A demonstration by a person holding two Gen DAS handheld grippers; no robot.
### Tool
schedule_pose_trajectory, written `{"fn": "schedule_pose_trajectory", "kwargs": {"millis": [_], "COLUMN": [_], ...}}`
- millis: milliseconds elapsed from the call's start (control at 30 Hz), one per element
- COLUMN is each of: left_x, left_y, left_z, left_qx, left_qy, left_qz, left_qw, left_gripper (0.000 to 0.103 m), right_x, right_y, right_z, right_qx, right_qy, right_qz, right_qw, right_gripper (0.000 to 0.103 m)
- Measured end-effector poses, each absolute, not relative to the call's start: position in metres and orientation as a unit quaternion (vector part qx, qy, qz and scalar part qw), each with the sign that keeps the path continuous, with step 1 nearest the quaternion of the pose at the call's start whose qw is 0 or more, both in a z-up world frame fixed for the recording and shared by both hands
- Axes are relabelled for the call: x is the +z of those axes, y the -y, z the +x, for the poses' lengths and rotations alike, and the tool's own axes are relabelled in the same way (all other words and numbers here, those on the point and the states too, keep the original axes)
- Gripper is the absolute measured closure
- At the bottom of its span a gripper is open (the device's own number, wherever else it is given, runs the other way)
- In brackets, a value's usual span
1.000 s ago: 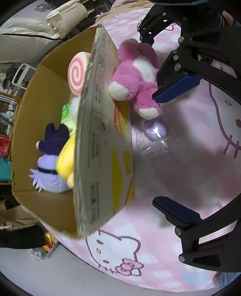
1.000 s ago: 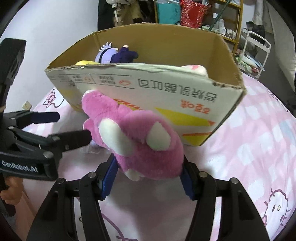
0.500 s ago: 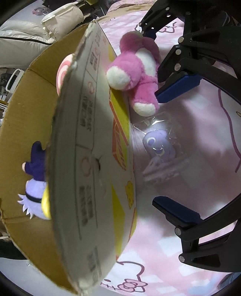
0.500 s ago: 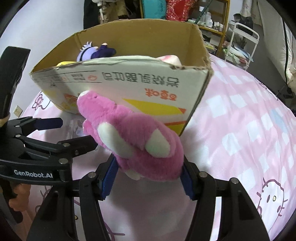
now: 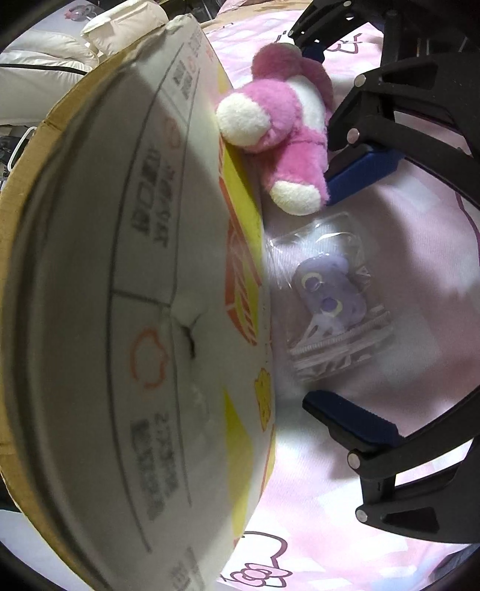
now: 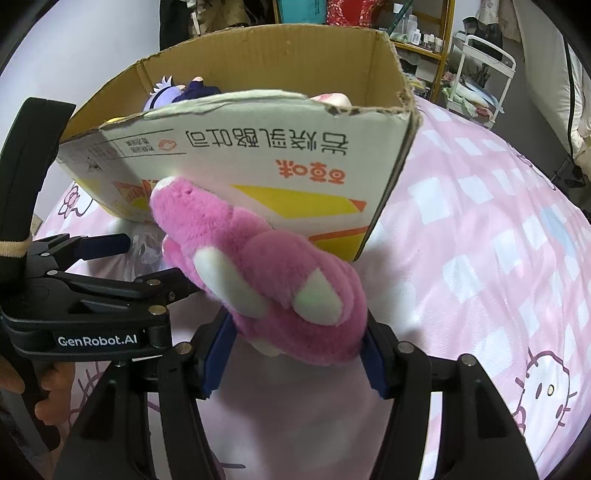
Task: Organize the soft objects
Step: 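Close the left tool on the clear bag with purple item while the right tool holds the plush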
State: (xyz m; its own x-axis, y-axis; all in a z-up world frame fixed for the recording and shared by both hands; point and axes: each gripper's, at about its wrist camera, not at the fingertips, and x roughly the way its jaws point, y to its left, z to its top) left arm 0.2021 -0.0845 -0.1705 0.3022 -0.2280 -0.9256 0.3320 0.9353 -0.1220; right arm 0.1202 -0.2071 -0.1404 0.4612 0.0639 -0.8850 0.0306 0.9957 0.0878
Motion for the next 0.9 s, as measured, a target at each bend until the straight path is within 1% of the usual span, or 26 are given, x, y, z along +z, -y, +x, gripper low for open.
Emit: {"fn": "schedule_pose_trajectory", "kwargs": {"millis": [133,167,267,500,567,733,900], "left_x": [-0.169,-0.170,-0.168,-0.161,-0.168,-0.165,-0.165], "left_y": [0.078,0.077,0.082,0.082,0.078,0.088,0.094], "left_z": [0.197,0.196,0.184,0.174,0.177,0.192,0.190], "left_qx": [-0.172,-0.168,-0.168,-0.167,-0.168,-0.160,-0.155], "left_qy": [-0.565,-0.564,-0.559,-0.558,-0.564,-0.571,-0.563], "left_qz": [0.045,0.054,0.073,0.073,0.072,0.076,0.086], "left_qw": [0.806,0.807,0.808,0.810,0.805,0.801,0.807], "left_gripper": [0.015,0.019,0.019,0.019,0.019,0.019,0.019], "right_x": [-0.142,-0.142,-0.141,-0.139,-0.138,-0.138,-0.140], "right_y": [0.209,0.211,0.214,0.218,0.219,0.216,0.216], "right_z": [0.122,0.124,0.123,0.123,0.124,0.123,0.124], "right_qx": [0.015,0.016,0.013,0.009,0.009,0.009,0.009], "right_qy": [-0.520,-0.519,-0.518,-0.517,-0.517,-0.516,-0.518], "right_qz": [0.046,0.047,0.048,0.047,0.046,0.047,0.048], "right_qw": [0.853,0.853,0.854,0.855,0.855,0.855,0.854], "right_gripper": [0.038,0.038,0.038,0.038,0.038,0.038,0.038]}}
